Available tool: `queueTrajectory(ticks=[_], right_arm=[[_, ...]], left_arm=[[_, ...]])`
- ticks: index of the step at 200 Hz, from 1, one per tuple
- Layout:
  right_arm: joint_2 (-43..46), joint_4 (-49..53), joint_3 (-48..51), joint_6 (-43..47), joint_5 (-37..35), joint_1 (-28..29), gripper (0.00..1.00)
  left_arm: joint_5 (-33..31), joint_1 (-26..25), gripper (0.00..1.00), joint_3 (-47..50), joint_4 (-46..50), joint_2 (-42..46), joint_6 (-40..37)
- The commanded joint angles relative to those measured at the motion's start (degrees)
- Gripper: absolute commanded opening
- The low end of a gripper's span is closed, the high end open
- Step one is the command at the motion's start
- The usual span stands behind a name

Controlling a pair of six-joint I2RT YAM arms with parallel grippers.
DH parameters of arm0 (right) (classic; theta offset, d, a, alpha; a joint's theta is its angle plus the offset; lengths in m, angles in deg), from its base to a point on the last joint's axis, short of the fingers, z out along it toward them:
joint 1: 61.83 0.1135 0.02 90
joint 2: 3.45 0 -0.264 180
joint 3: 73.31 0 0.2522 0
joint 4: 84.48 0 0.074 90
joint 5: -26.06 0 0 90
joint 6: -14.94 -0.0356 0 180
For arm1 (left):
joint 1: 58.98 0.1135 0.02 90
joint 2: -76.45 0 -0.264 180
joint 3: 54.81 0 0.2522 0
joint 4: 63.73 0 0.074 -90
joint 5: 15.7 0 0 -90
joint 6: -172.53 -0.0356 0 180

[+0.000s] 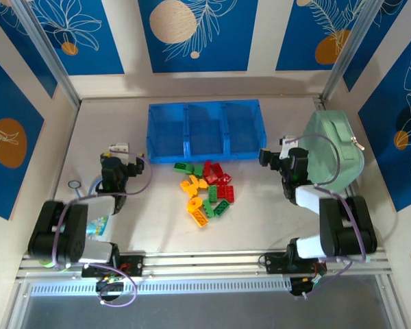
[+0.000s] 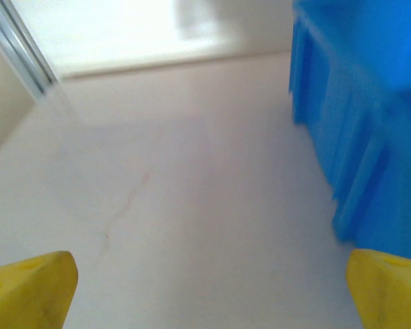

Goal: Sort the legos into containers by color

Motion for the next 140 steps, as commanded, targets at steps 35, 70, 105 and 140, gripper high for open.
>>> queueTrajectory(ticks=[35,70,105,140], right_arm=[[19.8,43.4,-15.2,-27.7,-4.0,4.8,0.99],[17.8,46.7,-15.7,-27.8,14.7,3.7,0.99],[17.8,56.0,-20.4,-23.4,1.9,14.9,0.99],[17.5,59.6,-20.5,-24.6,-2.2,21.3,0.99]], left_arm=[[-5.5,-4.1,1.00,-15.8,33.5,15.4,9.6],[-5.7,-10.3,1.00,-20.7,48.7,20.4,14.1],[-6.9,-18.0,1.00,-26.9,65.4,19.2,16.9],[-8.8,-31.1,1.00,-24.7,68.1,17.0,24.6]])
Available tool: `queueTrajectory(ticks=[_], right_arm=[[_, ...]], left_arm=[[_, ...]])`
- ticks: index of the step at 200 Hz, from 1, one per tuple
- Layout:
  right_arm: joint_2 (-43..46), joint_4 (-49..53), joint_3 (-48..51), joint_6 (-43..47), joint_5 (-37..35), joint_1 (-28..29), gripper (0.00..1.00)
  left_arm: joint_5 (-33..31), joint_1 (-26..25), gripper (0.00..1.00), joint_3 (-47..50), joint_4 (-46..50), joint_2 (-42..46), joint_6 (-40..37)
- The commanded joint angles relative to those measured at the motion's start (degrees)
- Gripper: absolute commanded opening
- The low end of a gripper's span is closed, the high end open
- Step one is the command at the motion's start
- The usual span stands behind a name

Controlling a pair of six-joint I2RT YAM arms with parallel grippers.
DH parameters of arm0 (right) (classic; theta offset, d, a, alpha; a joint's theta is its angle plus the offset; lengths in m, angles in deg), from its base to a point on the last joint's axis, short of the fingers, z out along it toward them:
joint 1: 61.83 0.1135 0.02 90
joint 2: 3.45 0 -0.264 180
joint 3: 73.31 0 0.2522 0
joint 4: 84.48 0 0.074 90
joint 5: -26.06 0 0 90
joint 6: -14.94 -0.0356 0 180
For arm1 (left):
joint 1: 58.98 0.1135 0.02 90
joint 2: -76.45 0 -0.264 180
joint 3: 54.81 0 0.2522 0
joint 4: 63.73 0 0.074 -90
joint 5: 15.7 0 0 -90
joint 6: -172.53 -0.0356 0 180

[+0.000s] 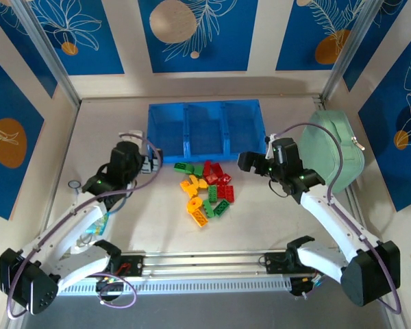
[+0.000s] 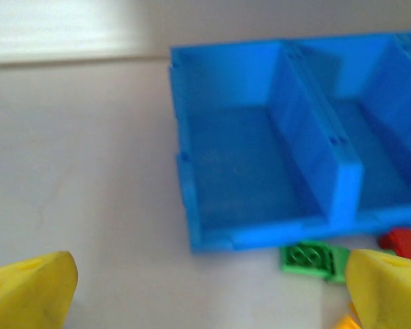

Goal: Sort the legos into containers by color

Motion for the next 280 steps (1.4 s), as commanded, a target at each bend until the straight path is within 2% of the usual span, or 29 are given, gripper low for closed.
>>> queueTrajectory(ticks=[1,22,55,75,98,124,142,193,280], right_arm=[[0.5,5.6,-1.3,-1.3,-5.1,3.8,0.99],[-0.3,5.9,-0.8,-1.4,-6.2,7.8,0.99],[-2.5,6.6,-0.9,-2.1,-6.7,10.4,0.93],[-3.0,6.2,-0.4,-2.4,-6.7,11.4,0.92],[-3.1,4.8,0.9,-3.2,-5.8,12.0,0.90],[-3.3,3.5,1.9,-4.0,-5.4,12.7,0.86],[-3.3,2.7,2.3,-4.4,-5.4,12.9,0.83],[-4.0,1.6,2.7,-4.8,-5.3,13.5,0.81],[-5.1,1.0,2.6,-5.0,-5.6,13.7,0.77]], left_arm=[[-1.8,-7.2,1.00,0.4,8.1,-1.9,6.7],[2.3,-10.9,0.93,1.6,6.9,-6.6,9.4],[11.0,-12.1,0.78,4.3,0.4,-13.5,15.0],[13.4,-13.2,0.78,5.3,-3.8,-16.7,16.8],[12.7,-13.2,0.76,4.9,-5.2,-20.4,18.2],[12.8,-10.0,0.71,4.9,-7.7,-23.2,21.4],[15.7,-6.1,0.67,4.9,-10.8,-25.2,22.3],[19.4,0.7,0.67,-1.3,-12.0,-31.9,20.2],[20.4,3.9,0.66,-13.8,-8.6,-43.5,16.2]])
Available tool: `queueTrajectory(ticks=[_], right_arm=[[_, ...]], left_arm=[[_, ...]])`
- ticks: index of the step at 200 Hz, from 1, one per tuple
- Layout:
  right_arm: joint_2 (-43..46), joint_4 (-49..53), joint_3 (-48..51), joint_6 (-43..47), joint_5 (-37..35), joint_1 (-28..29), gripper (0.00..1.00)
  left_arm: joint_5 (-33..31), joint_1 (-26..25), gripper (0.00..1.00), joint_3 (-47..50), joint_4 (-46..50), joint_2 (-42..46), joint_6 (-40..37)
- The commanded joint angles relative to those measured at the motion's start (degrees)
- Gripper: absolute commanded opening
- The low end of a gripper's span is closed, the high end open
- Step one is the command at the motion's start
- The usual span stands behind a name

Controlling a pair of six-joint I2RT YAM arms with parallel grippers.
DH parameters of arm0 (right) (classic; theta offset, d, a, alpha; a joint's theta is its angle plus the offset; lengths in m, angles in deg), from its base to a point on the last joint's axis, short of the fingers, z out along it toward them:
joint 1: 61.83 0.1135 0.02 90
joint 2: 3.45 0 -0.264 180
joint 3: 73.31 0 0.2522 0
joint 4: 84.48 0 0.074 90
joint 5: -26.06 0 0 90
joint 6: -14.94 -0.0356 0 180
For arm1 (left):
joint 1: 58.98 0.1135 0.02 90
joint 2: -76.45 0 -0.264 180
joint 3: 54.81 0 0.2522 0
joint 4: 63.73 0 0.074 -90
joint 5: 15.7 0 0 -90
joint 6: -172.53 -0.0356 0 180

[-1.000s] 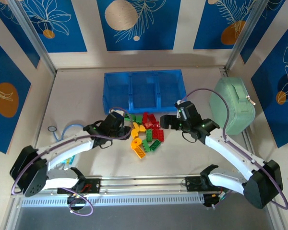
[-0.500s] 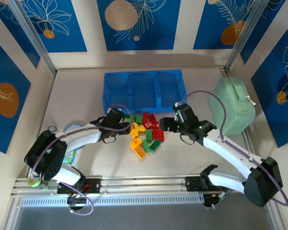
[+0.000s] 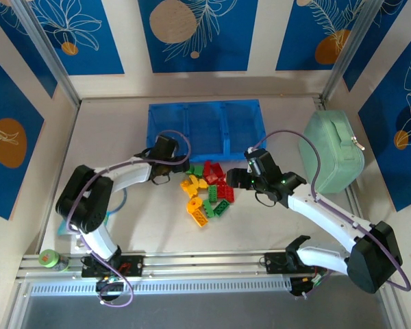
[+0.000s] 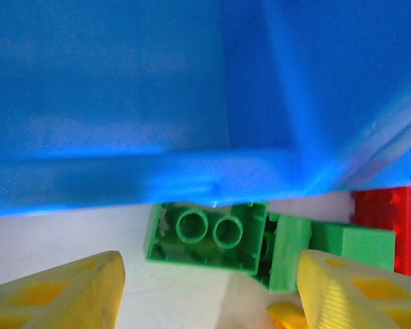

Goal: Sort the legos into containers by color

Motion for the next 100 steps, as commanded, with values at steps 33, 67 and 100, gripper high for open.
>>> queueTrajectory(ticks=[33,67,100], right_arm=[[0.0,-0.4,0.4,-0.3,-0.5,0.4,0.77],[0.2,-0.4,0.4,-0.2,-0.3,0.4,0.77],[0.3,-0.2,0.5,-0.4,-0.2,0.4,0.76]], left_arm=[[0.5,1.5,0.66,-7.5,3.8,-5.6,-3.2],[0.2,1.8,0.65,-10.8,5.3,-8.2,-4.3],[0.3,1.8,0.63,-9.4,5.1,-8.5,-3.7]])
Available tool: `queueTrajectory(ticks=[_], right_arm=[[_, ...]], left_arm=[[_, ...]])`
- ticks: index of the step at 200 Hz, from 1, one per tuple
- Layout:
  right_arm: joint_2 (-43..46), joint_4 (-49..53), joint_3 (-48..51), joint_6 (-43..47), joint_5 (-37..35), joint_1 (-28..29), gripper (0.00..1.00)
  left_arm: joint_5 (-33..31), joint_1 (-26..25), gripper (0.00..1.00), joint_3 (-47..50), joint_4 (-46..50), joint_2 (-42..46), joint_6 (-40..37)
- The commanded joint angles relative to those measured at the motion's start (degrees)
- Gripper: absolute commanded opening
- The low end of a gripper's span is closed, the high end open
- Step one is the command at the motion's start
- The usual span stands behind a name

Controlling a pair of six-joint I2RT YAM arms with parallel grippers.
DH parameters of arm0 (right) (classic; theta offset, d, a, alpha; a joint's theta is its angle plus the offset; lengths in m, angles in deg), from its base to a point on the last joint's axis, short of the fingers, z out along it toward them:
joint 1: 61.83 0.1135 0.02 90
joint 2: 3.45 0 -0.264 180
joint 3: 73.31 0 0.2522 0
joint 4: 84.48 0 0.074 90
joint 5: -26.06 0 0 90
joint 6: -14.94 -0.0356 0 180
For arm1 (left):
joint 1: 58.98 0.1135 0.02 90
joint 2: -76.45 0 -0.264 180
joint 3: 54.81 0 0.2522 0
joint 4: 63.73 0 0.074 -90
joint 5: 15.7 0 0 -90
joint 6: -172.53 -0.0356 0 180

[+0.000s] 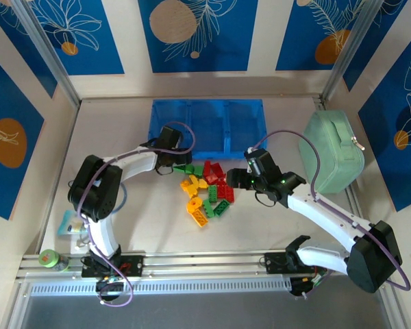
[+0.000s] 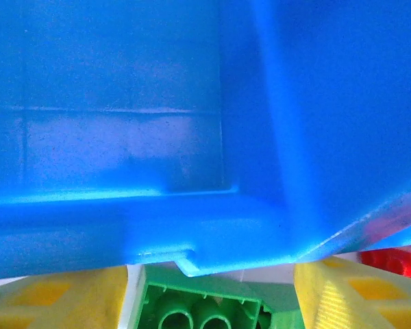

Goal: Sort the legos into containers by color

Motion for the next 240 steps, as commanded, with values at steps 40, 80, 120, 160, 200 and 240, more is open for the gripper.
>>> queueTrajectory(ticks=[40,80,120,160,200,240], right_arm=[[0.6,-0.8,0.9,-0.7,0.3,0.4,0.76],[0.8,-0.6,1.2,-0.9,0.2,0.7,0.76],[2.3,0.2,1.6,-1.1,-0.2,0.9,0.75],[3.6,0.9,1.7,-0.9,-0.5,0.9,0.75],[4.2,1.2,1.6,-1.0,-0.4,1.3,0.75],[4.7,1.1,1.8,-1.4,-0.4,1.5,0.75]], left_arm=[[0.4,0.6,0.60,4.7,-1.4,-0.1,1.1],[-0.3,0.6,0.58,6.9,-2.7,0.5,1.9],[-1.0,0.6,0.54,7.9,-1.9,1.4,1.9],[-2.8,0.6,0.54,12.7,-2.3,5.3,3.0],[-2.6,0.6,0.55,17.6,-3.0,9.4,4.3],[-2.5,0.3,0.68,19.4,-2.3,12.9,5.1]])
